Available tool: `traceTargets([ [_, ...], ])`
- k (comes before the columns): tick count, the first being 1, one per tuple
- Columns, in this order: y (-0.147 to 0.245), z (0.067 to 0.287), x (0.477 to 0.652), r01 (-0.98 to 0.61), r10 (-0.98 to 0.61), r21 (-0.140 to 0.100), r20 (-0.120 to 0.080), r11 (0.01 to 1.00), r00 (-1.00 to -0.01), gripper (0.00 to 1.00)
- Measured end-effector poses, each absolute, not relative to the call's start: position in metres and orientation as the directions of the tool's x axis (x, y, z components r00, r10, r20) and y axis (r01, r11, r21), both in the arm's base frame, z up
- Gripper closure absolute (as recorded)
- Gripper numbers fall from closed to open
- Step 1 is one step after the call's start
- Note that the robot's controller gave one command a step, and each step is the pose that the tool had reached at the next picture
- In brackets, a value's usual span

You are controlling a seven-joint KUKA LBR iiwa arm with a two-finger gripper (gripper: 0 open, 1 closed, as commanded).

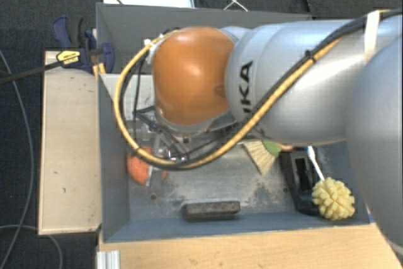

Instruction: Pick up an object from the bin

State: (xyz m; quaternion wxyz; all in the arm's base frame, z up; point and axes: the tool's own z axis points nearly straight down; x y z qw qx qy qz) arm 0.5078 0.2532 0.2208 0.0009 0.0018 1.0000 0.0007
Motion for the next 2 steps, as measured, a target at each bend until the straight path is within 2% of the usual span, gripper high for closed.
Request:
traceTargets([
  [1, 0.247, 0.097, 0.538, 0.272, 0.272, 0.002, -0.001, 0.962, -0.962, 0.0],
  [2, 0.254, 0.161, 0.536, 0.062, 0.062, 0.005, -0.007, 0.998, -0.998, 0.0],
])
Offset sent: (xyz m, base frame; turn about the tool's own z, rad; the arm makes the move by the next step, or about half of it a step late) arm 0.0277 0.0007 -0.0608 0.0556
